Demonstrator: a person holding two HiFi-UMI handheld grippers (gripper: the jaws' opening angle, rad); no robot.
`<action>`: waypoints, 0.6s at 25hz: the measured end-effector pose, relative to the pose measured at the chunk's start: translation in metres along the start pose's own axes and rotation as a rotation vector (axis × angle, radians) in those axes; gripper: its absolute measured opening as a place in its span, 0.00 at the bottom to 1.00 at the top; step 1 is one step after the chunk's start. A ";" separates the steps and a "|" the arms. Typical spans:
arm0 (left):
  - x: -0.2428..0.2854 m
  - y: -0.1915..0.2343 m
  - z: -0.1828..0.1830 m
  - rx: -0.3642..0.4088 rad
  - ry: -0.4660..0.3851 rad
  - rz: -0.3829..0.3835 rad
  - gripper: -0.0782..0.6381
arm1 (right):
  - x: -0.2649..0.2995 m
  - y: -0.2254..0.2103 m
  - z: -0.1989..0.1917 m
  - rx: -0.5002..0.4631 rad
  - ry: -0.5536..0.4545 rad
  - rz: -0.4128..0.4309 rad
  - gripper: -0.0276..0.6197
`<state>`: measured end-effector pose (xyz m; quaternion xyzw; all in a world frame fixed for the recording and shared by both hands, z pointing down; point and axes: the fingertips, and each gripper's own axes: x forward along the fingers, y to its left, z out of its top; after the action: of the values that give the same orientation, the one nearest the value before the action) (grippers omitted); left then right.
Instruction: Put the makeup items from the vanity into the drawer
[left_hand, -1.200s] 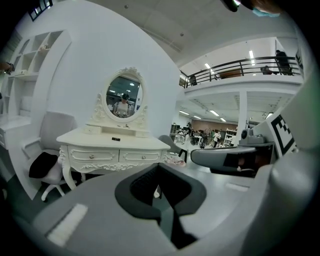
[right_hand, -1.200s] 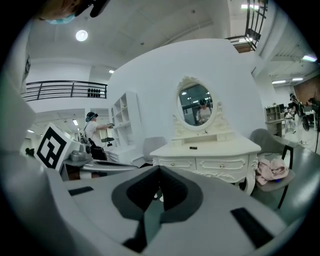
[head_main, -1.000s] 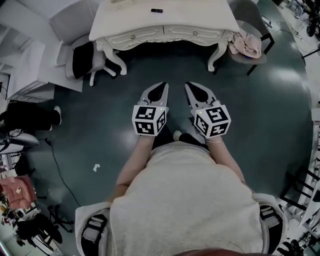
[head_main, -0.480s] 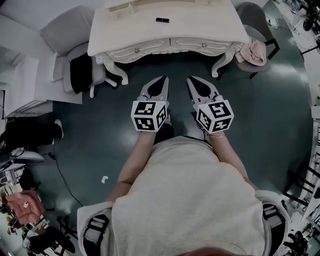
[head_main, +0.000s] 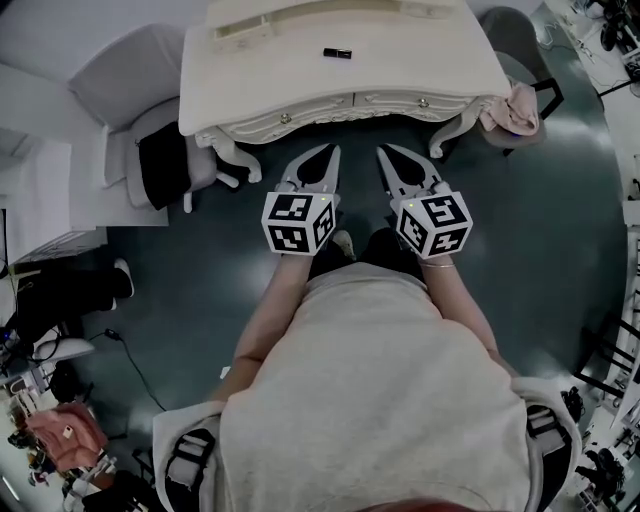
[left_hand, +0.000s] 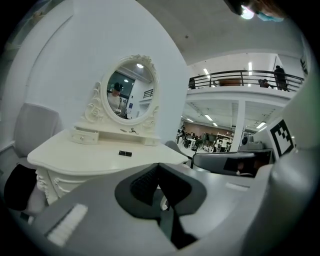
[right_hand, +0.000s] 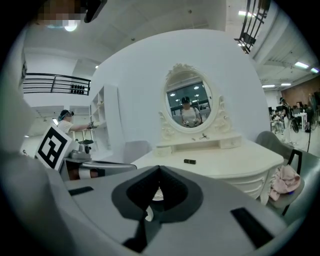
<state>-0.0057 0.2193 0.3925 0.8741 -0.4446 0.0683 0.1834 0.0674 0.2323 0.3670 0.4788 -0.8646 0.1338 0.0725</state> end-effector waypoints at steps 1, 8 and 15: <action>0.001 0.004 0.000 -0.004 0.005 -0.002 0.12 | 0.005 0.000 0.000 -0.003 0.007 0.001 0.05; 0.013 0.032 0.004 -0.034 0.002 0.003 0.12 | 0.034 -0.009 0.011 -0.025 0.002 -0.017 0.05; 0.039 0.056 0.007 -0.046 0.029 0.011 0.12 | 0.071 -0.027 0.015 -0.013 0.019 0.003 0.05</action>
<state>-0.0278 0.1572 0.4119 0.8662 -0.4482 0.0717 0.2093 0.0527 0.1567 0.3747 0.4757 -0.8655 0.1327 0.0837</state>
